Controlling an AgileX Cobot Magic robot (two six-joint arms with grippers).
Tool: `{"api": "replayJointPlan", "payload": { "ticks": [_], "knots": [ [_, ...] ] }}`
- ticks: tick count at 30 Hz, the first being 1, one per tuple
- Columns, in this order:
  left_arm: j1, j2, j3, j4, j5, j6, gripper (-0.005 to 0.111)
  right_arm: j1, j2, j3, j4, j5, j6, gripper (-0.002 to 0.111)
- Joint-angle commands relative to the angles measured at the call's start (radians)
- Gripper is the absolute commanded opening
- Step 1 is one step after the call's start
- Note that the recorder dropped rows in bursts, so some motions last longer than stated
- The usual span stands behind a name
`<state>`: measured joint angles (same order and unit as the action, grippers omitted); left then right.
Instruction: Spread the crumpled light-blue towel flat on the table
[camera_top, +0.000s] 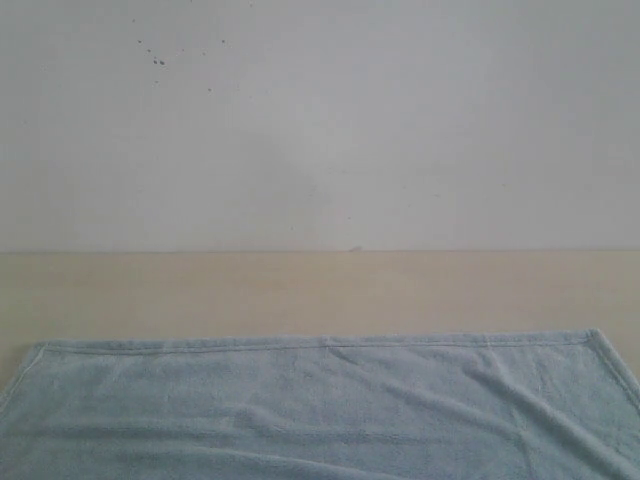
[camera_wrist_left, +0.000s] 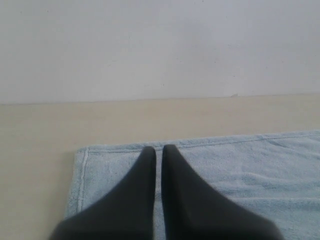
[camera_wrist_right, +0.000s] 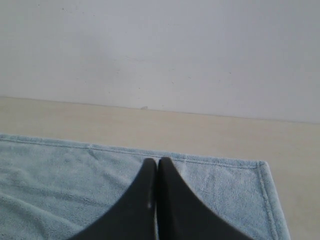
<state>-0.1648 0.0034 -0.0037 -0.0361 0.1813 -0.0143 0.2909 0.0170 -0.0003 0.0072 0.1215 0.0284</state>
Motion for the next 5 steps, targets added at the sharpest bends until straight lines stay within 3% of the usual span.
{"api": "replayJointPlan", "payload": {
  "ticks": [1, 5],
  "knots": [
    [-0.008, -0.003, 0.004, -0.009, -0.008, 0.007, 0.004, -0.002, -0.006, 0.0, -0.002, -0.004, -0.004, 0.0],
    [-0.008, -0.003, 0.004, -0.009, -0.008, 0.007, 0.004, -0.002, -0.006, 0.0, -0.002, -0.004, -0.004, 0.0]
  ]
}}
